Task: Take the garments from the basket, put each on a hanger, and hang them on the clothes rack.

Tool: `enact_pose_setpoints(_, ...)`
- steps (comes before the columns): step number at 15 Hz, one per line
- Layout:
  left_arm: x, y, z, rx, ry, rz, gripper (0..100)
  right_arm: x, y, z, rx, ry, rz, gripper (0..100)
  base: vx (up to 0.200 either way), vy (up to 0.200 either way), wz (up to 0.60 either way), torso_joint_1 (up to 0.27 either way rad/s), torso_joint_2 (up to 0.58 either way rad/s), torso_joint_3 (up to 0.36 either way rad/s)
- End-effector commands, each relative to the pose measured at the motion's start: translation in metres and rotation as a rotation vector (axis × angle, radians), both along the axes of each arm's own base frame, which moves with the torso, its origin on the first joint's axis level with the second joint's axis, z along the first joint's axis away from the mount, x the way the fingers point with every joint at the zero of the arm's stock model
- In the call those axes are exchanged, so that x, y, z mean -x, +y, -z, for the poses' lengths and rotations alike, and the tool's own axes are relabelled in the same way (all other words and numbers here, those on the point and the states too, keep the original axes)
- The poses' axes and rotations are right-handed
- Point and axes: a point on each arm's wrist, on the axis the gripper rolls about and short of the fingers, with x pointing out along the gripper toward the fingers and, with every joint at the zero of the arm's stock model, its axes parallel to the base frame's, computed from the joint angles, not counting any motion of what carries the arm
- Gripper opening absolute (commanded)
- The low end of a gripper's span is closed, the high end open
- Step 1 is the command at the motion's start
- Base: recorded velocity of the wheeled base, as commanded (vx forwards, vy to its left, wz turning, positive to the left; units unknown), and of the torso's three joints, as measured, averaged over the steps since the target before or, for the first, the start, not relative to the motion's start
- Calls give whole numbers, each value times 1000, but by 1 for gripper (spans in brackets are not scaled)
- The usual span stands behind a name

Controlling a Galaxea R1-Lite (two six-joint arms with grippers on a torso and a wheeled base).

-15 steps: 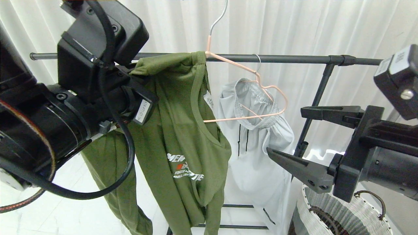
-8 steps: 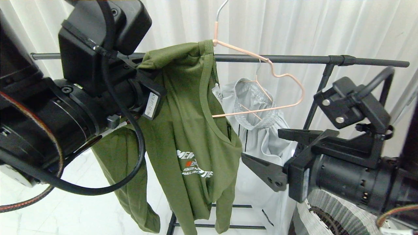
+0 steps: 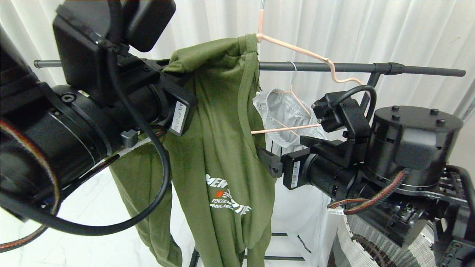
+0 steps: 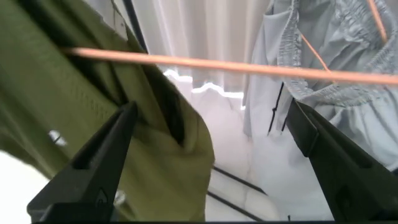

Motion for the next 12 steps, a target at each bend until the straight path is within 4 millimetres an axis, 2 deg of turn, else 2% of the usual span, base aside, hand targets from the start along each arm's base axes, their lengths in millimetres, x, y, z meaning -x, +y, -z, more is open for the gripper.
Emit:
enact_pose_setpoints(1, 4, -3, 0, 6, 1, 21, 0, -5, 8, 11, 22, 12, 6, 100, 0, 0, 0, 0, 0, 0)
enact_pose_setpoints(8, 6, -3, -6, 22, -13, 27, 0, -9, 14, 30, 77, 37, 33, 100, 0, 0, 0, 0, 0, 0)
enact_pose_setpoints(12, 8, 0, -8, 28, -19, 24, 0, -6, 0, 52, 155, 76, 90, 100, 0, 0, 0, 0, 0, 0)
